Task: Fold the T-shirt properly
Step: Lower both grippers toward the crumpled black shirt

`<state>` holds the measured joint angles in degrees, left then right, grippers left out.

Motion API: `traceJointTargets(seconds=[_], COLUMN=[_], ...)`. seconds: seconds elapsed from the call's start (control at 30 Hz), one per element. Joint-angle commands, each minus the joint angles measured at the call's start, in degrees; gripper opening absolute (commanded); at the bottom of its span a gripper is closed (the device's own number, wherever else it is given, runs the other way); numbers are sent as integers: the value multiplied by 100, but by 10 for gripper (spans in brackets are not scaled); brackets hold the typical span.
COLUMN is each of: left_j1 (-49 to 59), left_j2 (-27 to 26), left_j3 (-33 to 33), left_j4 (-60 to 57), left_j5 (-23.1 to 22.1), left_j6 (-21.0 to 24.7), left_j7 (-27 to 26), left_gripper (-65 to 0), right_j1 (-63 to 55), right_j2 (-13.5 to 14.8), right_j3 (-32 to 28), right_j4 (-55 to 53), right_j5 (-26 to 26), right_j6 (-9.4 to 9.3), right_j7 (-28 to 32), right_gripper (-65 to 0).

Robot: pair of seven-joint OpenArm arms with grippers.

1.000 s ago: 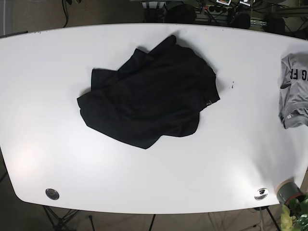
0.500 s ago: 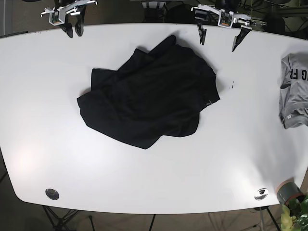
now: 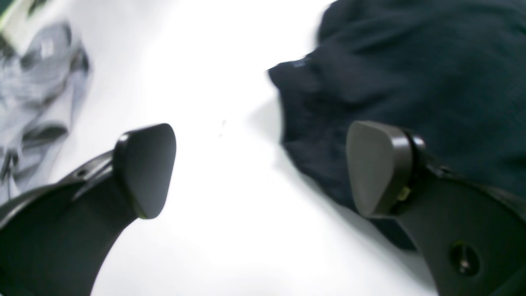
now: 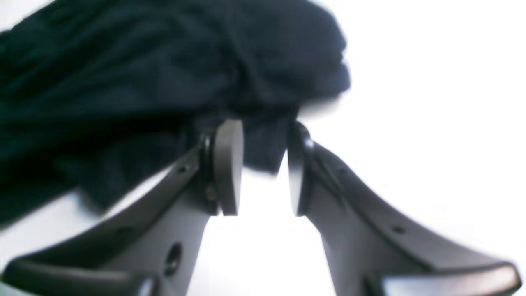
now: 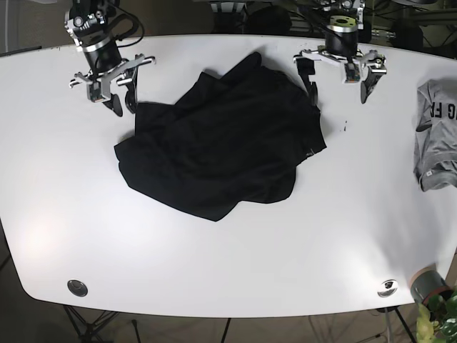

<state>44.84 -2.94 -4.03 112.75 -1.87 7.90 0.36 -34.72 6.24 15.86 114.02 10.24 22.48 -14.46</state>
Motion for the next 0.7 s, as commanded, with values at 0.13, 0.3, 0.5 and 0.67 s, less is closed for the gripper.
traceJointTargets(seconds=[0.13, 0.3, 0.5, 0.67], left_j1=[-506, -770, -1007, -1042], left_j2=[-44, -44, -44, -53], left_j3=[-568, -981, -1324, -1351], left_j4=[105, 97, 88, 88], left_j5=[-697, -705, -705, -705], left_j6=[32, 32, 32, 32], left_j7=[434, 575, 584, 584], left_gripper=[-14, -14, -14, -14], right_j1=[672, 1085, 1701, 2263], right_j2=[251, 391, 655, 769], right_j3=[-438, -878, -1634, -2346], right_j4=[110, 93, 66, -48], right_j5=[71, 71, 88, 88], right_j6=[16, 16, 16, 16], right_j7=[-572, -932, -1381, -1723], right_gripper=[-469, -469, -465, -350])
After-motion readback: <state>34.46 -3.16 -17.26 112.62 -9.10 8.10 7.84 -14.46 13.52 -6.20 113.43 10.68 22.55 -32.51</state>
